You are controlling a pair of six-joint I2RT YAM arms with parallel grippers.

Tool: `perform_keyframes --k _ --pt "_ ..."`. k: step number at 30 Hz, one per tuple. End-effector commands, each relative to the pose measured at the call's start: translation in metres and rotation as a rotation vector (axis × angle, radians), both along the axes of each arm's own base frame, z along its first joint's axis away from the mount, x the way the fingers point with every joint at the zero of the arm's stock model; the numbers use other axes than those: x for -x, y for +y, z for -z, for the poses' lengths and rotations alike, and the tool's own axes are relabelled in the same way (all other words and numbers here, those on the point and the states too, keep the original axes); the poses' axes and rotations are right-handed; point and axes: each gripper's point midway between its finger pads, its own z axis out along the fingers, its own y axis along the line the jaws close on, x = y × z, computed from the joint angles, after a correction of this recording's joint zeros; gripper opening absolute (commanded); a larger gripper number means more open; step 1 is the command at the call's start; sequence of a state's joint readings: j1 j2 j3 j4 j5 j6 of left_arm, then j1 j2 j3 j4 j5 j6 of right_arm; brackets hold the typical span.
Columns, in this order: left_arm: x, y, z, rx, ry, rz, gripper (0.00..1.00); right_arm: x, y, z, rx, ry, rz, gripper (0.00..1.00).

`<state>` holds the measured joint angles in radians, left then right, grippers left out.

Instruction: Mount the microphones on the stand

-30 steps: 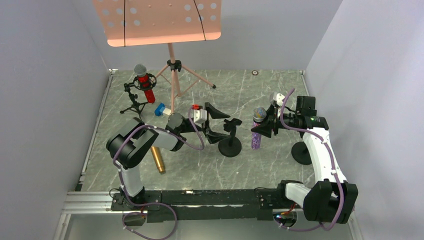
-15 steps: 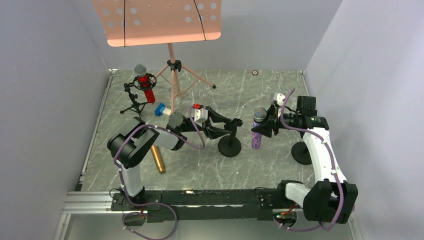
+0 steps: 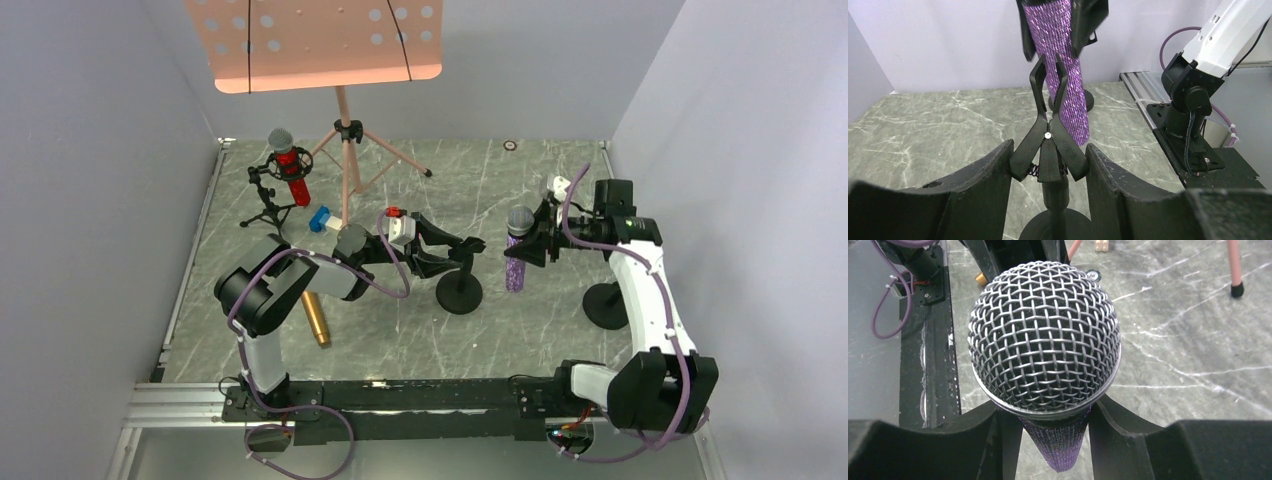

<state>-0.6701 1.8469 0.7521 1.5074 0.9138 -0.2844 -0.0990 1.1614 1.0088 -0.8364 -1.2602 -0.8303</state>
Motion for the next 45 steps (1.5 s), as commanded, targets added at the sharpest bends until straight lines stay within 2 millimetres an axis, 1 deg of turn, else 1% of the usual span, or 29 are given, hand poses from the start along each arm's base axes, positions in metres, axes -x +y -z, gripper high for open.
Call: perform_keyframes --k 1,3,5,7,10,12,13,17,18,20,22,23,27,30,32,36,40,45 --pt "0.008 0.003 -0.027 0.064 -0.076 0.02 0.35 -0.006 0.005 -0.033 0.015 -0.089 -0.069 0.06" --pt "0.008 0.004 -0.029 0.07 -0.077 0.005 0.52 -0.007 0.005 -0.036 0.03 -0.086 -0.074 0.06" --pt "0.007 0.006 -0.03 0.078 -0.081 -0.011 0.67 -0.009 0.005 -0.039 0.037 -0.09 -0.072 0.06" --pt "0.007 0.006 -0.03 0.08 -0.082 -0.014 0.73 -0.01 0.005 -0.041 0.042 -0.1 -0.066 0.06" --pt "0.007 0.006 -0.031 0.083 -0.081 -0.011 0.76 -0.011 0.007 -0.045 0.05 -0.115 -0.061 0.06" --pt "0.008 0.005 -0.03 0.079 -0.079 -0.005 0.74 -0.011 0.009 -0.047 0.059 -0.119 -0.065 0.06" --pt "0.008 0.005 -0.03 0.078 -0.078 0.0 0.69 -0.012 0.011 -0.049 0.064 -0.123 -0.071 0.06" --pt "0.008 0.003 -0.028 0.063 -0.062 0.014 0.47 -0.013 0.015 -0.057 0.083 -0.136 -0.086 0.06" --pt "0.008 0.003 -0.027 0.06 -0.058 0.017 0.4 -0.012 0.02 -0.059 0.086 -0.14 -0.103 0.06" --pt "0.008 0.003 -0.026 0.059 -0.051 0.013 0.3 -0.012 0.026 -0.064 0.096 -0.152 -0.118 0.06" --pt "0.007 0.004 -0.025 0.056 -0.049 0.008 0.22 -0.012 0.031 -0.071 0.11 -0.172 -0.13 0.06" --pt "0.007 0.004 -0.025 0.056 -0.049 0.006 0.2 -0.012 0.035 -0.075 0.117 -0.183 -0.141 0.06" --pt "0.008 0.004 -0.026 0.055 -0.052 0.008 0.19 -0.01 0.054 -0.085 0.147 -0.207 -0.192 0.06" --pt "0.008 0.004 -0.027 0.057 -0.055 0.011 0.2 -0.011 0.068 -0.087 0.161 -0.205 -0.221 0.06" --pt "0.009 0.004 -0.026 0.058 -0.053 0.015 0.19 -0.014 0.077 -0.083 0.177 -0.191 -0.233 0.06" --pt "0.01 0.004 -0.027 0.06 -0.056 0.019 0.19 -0.014 0.092 -0.069 0.225 -0.156 -0.26 0.06" --pt "0.01 0.004 -0.028 0.059 -0.062 0.022 0.19 -0.01 0.102 -0.05 0.291 -0.139 -0.281 0.06" --pt "0.01 0.003 -0.028 0.057 -0.064 0.025 0.18 -0.007 0.109 -0.042 0.355 -0.153 -0.293 0.07"
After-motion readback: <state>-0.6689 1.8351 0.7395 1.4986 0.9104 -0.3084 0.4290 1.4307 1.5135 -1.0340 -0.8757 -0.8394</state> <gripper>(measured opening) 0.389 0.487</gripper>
